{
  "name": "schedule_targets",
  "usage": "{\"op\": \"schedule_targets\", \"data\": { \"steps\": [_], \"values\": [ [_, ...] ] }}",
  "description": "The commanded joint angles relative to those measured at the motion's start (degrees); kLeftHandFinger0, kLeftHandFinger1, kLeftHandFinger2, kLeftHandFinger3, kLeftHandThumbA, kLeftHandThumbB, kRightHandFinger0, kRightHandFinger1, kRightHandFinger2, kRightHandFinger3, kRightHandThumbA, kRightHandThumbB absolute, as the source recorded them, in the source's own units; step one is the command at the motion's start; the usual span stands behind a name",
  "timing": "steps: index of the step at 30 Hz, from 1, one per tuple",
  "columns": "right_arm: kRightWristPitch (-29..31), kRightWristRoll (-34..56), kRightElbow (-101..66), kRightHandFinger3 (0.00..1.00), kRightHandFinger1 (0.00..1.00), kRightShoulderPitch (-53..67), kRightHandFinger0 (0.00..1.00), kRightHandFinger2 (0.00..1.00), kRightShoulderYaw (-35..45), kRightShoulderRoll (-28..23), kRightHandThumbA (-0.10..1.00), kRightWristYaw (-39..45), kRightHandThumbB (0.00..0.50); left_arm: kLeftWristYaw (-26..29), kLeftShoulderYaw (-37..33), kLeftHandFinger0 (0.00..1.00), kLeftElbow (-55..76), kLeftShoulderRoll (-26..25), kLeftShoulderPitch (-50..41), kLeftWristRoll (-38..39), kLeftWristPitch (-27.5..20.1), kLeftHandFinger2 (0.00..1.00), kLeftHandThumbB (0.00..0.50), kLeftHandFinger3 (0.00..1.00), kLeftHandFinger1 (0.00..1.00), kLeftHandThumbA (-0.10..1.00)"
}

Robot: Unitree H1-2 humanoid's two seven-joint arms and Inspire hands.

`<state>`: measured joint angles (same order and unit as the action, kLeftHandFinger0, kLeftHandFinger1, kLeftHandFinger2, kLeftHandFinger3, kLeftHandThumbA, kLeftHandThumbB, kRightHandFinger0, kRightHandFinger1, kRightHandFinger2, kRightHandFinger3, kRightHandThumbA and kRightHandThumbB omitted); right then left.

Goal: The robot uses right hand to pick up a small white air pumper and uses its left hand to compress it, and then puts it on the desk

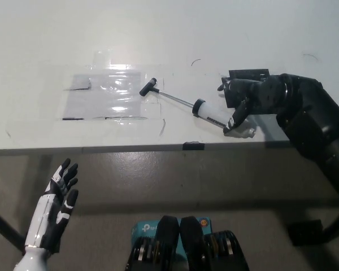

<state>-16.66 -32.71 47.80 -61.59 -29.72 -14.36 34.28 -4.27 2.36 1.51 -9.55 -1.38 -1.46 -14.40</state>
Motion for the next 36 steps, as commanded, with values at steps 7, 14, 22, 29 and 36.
{"op": "schedule_targets", "data": {
  "steps": [7, 14, 22, 29, 36],
  "values": [
    [5.29, -0.24, 5.90, 1.00, 1.00, -5.21, 1.00, 1.00, -0.66, 1.20, 1.00, -1.77, 0.462, -0.41, 0.04, 1.00, 2.11, -1.02, 0.65, -0.16, 0.61, 1.00, 0.131, 1.00, 1.00, 0.87],
    [7.36, 0.45, 9.24, 1.00, 1.00, -6.40, 1.00, 1.00, -0.12, 2.19, 1.00, -3.17, 0.432, -0.47, -0.01, 1.00, 1.94, -1.01, 0.60, -0.14, 0.07, 1.00, 0.116, 1.00, 1.00, 0.89],
    [6.64, -1.11, 13.27, 1.00, 1.00, -6.90, 1.00, 1.00, 0.14, 4.30, 0.82, -11.58, 0.443, -1.11, -0.29, 1.00, 1.90, -1.17, 0.47, 0.57, -0.65, 1.00, 0.090, 1.00, 1.00, 0.92],
    [12.96, -5.25, 19.11, 0.69, 0.32, -1.28, 0.22, 0.42, -1.66, 6.24, -0.10, -35.63, 0.236, -1.32, -0.23, 1.00, 2.09, -1.14, 0.60, 1.33, -0.80, 1.00, 0.086, 1.00, 1.00, 0.95],
    [16.37, -4.82, 24.30, 0.54, 0.37, -0.09, 0.27, 0.47, -1.90, 5.76, -0.10, -41.86, 0.253, -1.13, 0.06, 1.00, 1.92, -1.35, 1.45, 1.25, -1.18, 1.00, 0.094, 1.00, 1.00, 0.98]
  ]
}}
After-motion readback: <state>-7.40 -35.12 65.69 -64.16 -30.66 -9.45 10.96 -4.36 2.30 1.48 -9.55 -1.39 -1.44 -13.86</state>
